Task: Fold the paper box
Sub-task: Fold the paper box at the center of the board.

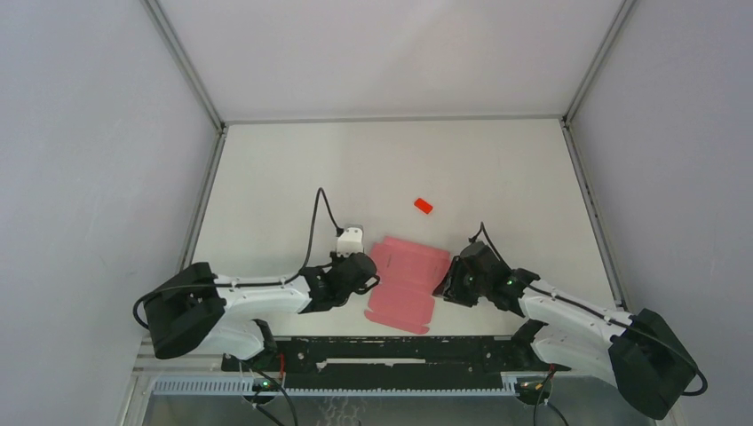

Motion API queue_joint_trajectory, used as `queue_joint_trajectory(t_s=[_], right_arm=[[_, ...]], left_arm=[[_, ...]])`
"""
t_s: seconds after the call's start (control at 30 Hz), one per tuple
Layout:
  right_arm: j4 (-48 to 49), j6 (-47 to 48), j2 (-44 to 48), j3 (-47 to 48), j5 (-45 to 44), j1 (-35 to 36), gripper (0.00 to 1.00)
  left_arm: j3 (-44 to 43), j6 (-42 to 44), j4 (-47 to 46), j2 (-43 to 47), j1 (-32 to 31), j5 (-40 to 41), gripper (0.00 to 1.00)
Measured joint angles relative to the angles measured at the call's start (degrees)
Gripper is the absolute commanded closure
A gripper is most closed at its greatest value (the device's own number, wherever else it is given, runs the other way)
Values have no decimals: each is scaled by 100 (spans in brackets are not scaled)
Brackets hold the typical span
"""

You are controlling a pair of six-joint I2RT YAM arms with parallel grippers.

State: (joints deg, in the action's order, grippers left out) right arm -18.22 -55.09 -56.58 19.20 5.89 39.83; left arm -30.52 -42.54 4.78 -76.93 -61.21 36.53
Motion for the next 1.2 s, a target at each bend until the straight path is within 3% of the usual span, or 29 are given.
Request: queue_joint_trajectory(t_s=[0.43, 1.2], right_arm=[[597, -278, -334, -74, -42, 0, 69], [389, -138, -507, 382, -481, 367, 84]], left_arm=[[83, -120, -1014, -590, 0, -352, 76], [28, -94, -1178, -752, 2, -422, 77]])
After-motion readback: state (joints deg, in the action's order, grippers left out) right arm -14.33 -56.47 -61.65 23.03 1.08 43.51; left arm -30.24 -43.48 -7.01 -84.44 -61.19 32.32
